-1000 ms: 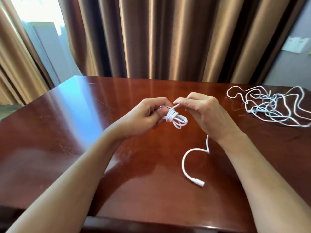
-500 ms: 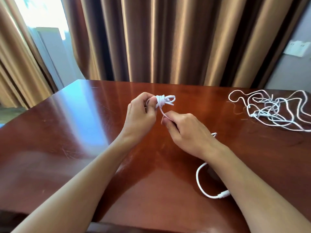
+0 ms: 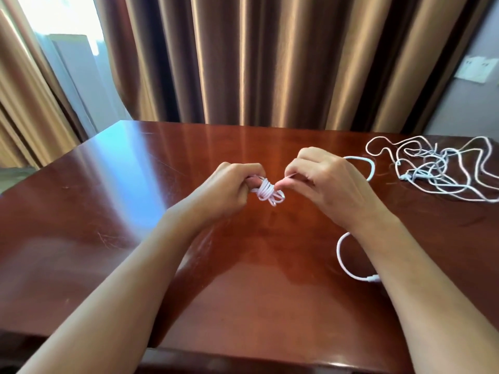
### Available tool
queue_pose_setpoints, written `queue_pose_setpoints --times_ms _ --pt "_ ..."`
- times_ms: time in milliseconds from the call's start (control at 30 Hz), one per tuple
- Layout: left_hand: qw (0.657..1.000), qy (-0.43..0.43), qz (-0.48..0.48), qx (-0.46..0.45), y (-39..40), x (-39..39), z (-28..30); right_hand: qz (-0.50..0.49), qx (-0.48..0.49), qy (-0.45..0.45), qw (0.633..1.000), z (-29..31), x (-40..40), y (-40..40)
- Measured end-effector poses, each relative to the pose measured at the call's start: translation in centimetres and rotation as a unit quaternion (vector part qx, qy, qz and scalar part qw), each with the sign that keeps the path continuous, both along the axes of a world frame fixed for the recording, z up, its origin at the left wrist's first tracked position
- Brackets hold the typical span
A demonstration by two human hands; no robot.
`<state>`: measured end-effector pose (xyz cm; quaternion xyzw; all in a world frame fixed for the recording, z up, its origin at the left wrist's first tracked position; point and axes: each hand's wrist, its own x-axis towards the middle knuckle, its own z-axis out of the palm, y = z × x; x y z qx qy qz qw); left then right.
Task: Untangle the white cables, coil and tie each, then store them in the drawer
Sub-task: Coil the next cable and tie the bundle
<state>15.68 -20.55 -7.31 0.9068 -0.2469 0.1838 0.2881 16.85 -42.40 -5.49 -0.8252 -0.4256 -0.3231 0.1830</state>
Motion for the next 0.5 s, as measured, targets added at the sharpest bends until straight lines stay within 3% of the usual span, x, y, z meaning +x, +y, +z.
queue_pose_setpoints --times_ms 133,300,433,500 --pt "0.994 0.081 -0.064 -0.033 0.4 -0.2 0.5 0.027 0.034 0.009 0.999 -0.4 0.3 0.1" --pt "0.952 0.137 -0.141 -0.235 -0.4 -1.4 1.4 0.036 0.143 0.066 0.987 -0.9 0.7 0.4" --pt "0.912 0.181 -0.190 -0.316 -0.6 -1.4 1.2 0.072 0.194 0.188 0.960 -1.6 0.3 1.6" --pt "0.895 0.205 -0.214 -0.333 -0.7 -1.5 1.2 0.116 0.215 0.293 0.924 -1.9 0.1 1.8"
